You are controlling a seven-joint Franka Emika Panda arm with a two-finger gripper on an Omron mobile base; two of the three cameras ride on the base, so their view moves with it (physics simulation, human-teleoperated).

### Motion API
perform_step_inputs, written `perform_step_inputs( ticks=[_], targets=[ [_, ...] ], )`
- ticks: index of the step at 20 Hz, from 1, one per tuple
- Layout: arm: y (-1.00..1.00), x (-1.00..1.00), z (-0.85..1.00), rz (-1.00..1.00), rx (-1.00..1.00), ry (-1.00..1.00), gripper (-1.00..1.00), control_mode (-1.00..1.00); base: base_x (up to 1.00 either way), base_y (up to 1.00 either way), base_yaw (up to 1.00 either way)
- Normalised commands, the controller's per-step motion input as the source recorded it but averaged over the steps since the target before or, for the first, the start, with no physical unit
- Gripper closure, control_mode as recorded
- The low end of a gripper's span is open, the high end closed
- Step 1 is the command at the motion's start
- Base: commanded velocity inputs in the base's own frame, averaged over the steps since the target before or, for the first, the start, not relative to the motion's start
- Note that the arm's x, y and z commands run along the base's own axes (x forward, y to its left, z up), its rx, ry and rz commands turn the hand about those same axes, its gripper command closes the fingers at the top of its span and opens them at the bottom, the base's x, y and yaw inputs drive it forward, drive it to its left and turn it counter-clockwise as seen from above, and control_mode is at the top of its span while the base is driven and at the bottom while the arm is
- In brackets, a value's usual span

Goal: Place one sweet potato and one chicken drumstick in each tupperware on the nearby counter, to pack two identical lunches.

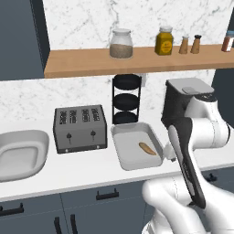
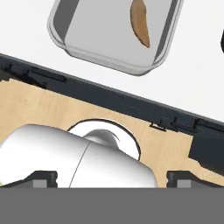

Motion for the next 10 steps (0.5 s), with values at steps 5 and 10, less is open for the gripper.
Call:
perform_step_inputs(
  ticks=[5,10],
  targets=[
    [0.00,0.00,0.00,0.00,0.00,0.00,-1.00,-1.00,0.00,0.00,0.00],
    [0.00,0.00,0.00,0.00,0.00,0.00,-1.00,1.00,-0.01,0.00,0.00]
  ],
)
